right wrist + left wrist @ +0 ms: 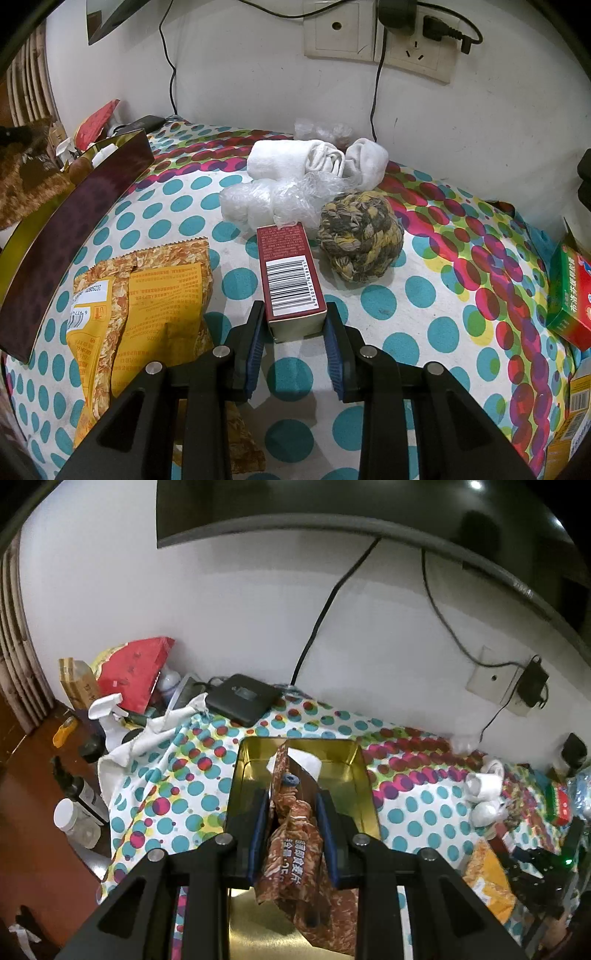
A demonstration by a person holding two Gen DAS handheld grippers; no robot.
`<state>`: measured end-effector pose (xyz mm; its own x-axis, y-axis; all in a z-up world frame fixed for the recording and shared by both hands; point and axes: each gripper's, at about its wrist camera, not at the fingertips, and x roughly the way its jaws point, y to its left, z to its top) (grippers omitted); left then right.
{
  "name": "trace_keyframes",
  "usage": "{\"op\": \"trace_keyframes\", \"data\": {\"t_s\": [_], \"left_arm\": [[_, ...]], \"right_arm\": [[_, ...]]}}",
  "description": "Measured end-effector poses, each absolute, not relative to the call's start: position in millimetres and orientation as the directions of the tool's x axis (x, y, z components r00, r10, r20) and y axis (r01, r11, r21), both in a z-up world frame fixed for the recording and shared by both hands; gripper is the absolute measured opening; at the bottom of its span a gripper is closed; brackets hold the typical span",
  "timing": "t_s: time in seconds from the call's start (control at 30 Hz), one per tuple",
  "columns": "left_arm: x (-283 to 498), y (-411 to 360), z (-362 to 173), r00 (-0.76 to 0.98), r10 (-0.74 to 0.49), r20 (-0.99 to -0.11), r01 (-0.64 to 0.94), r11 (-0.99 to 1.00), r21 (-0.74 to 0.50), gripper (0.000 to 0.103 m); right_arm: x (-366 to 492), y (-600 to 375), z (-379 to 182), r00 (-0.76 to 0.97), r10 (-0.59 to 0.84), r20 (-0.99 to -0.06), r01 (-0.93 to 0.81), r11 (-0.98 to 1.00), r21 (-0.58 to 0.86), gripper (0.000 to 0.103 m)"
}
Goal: Organize objects
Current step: 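Carry the brown snack bag onto the gold tray and open the left gripper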
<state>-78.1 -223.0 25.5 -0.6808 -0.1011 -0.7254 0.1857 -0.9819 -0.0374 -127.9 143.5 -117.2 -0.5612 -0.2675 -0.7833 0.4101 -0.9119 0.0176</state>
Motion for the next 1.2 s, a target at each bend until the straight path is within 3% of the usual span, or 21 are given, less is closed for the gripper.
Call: {"op": "trace_keyframes", "data": {"t_s": [0.37, 0.63, 0.83, 1.2], "left_arm": [[-116, -196, -4, -0.69, -0.095, -0.717, 0.043, -0.995, 0.09, 0.027], [-139, -206, -14, -0.679, -0.124, -0.723, 0.087, -0.992, 0.089, 0.027], [-141, -210, -19, -0.651, -0.161, -0.742, 0.127, -0.987, 0.103, 0.043], [-88, -207, -9, -0.668, -0.207, -0.714, 0.201, -0.975, 0.095, 0.046]], "right_arm": [[-129, 144, -118, -0.561, -0.268, -0.784, 0.411, -0.911, 0.017, 0.028], [-129, 144, -118, -0.561, -0.268, -0.783, 0.412, -0.911, 0.017, 0.028], [-128, 143, -119, -0.558, -0.268, -0.785, 0.412, -0.911, 0.018, 0.028], [-128, 145, -118, -0.57, -0.267, -0.777, 0.402, -0.915, 0.019, 0.028]]}}
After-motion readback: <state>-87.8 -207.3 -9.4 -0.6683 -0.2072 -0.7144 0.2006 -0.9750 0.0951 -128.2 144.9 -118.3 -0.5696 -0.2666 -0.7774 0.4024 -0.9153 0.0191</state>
